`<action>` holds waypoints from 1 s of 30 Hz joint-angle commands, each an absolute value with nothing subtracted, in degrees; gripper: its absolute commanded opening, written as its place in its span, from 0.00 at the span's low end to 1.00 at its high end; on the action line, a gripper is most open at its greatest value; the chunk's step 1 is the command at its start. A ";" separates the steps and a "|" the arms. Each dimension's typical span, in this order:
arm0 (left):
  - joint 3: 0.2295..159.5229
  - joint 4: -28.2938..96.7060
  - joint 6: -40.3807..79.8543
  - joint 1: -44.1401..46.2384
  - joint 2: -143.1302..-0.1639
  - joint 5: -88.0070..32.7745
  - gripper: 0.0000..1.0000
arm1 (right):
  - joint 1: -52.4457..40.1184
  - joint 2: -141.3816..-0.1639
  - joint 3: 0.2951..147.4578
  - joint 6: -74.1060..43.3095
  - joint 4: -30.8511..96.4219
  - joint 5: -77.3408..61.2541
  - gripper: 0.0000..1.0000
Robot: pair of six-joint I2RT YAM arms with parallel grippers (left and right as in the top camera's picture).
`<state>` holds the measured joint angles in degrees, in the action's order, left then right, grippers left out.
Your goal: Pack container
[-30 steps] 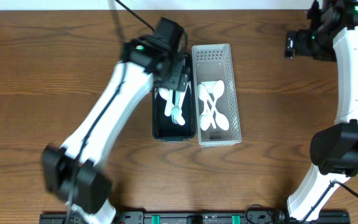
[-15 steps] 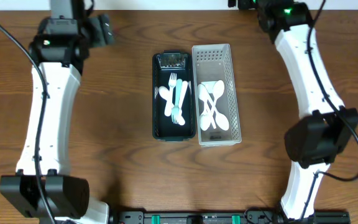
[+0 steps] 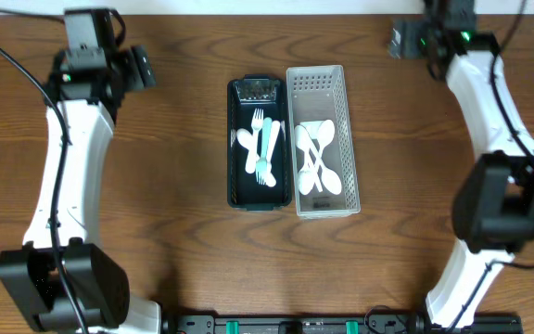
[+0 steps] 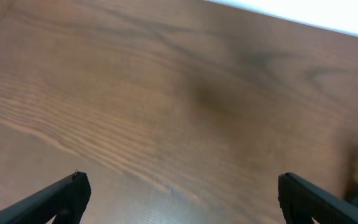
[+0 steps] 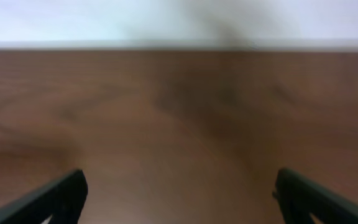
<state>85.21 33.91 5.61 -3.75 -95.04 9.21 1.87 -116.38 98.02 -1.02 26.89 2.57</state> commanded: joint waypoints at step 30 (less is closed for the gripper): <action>20.01 -8.01 -0.21 -3.03 -26.30 9.52 0.98 | 4.32 -68.51 28.10 0.30 -13.78 4.67 0.99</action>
